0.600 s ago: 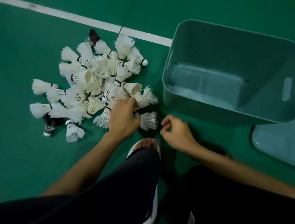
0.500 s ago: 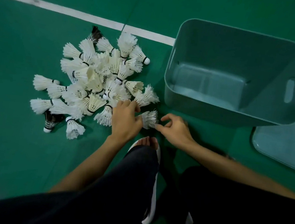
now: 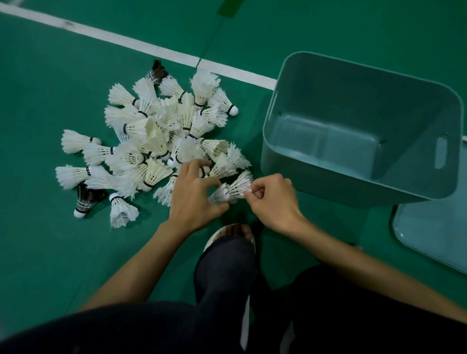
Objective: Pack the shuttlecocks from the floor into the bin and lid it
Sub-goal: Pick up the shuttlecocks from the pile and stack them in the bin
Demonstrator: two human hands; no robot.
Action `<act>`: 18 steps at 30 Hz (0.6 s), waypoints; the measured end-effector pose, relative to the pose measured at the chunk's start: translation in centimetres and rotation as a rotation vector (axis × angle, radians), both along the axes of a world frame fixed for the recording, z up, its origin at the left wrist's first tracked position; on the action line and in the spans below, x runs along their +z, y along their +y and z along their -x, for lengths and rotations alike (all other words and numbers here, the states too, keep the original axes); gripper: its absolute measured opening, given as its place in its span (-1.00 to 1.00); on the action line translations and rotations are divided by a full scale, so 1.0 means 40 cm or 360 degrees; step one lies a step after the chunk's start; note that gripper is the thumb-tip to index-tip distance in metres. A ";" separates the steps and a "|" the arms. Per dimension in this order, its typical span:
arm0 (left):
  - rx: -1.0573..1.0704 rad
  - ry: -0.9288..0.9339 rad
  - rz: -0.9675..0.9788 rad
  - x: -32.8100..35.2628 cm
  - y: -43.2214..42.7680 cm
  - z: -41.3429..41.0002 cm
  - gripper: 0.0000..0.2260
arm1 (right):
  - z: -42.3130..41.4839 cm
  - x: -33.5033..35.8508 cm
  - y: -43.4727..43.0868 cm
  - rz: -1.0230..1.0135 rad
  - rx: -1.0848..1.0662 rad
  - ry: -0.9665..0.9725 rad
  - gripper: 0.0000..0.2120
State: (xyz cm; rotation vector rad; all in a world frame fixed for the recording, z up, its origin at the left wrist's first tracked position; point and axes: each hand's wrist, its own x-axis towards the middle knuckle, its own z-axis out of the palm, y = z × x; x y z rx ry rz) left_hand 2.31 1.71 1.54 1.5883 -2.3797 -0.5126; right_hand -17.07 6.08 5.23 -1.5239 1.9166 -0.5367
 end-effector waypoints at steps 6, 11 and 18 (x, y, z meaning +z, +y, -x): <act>-0.0095 0.0036 -0.0191 0.023 -0.065 -0.004 -0.51 | 0.030 0.212 0.067 0.0263 0.0335 0.0328 -0.73; -0.0236 -0.0251 -0.0226 0.023 -0.078 0.053 -0.59 | 0.147 0.377 0.080 0.0507 0.0178 0.0030 -0.81; -0.0075 -0.0246 -0.0401 -0.009 -0.081 0.089 -0.71 | 0.238 0.417 0.065 0.0706 -0.0209 -0.0338 -0.80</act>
